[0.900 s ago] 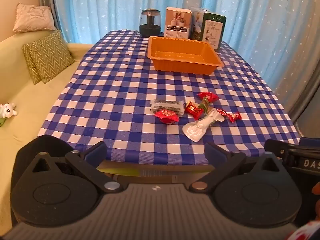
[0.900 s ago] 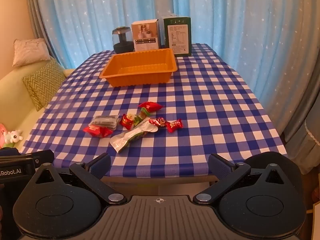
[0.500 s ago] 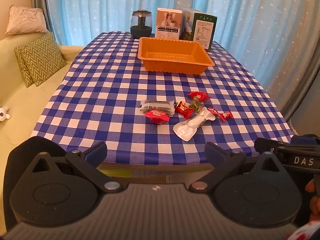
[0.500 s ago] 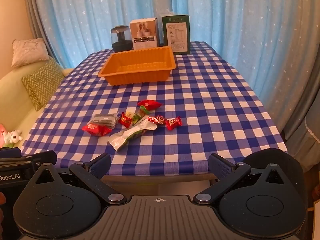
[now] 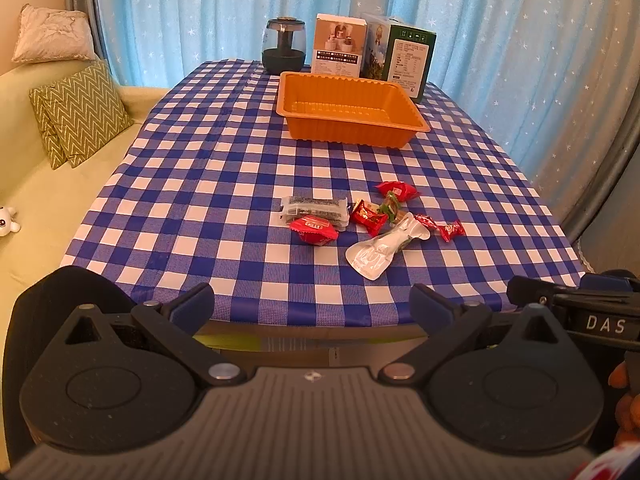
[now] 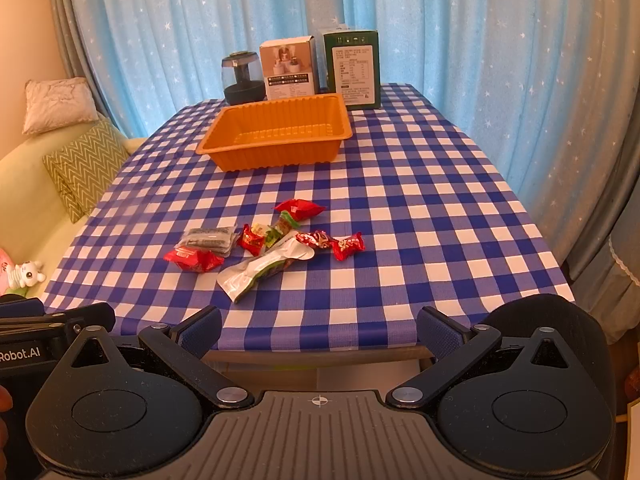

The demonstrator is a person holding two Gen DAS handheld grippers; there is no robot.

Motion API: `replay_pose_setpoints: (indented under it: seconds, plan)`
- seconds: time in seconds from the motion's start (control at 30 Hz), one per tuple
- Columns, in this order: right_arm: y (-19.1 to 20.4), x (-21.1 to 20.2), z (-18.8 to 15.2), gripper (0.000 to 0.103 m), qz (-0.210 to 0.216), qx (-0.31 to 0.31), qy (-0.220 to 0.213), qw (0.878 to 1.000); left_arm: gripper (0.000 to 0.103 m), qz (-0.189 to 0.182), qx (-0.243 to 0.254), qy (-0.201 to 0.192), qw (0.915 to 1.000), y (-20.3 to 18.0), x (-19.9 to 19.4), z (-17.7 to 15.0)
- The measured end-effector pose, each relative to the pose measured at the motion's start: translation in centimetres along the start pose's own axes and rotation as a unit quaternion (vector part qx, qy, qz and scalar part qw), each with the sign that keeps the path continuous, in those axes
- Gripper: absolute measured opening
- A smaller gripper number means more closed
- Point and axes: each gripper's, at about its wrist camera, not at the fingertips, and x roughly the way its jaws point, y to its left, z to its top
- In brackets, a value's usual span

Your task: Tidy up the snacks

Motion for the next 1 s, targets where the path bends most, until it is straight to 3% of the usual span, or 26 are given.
replay_pose_setpoints:
  seconds: [1.0]
  plan:
    - [-0.13, -0.06, -0.02, 0.103, 0.001, 0.002, 0.0, 1.0, 0.103, -0.003, -0.003, 0.0, 1.0, -0.67, 0.04, 0.08]
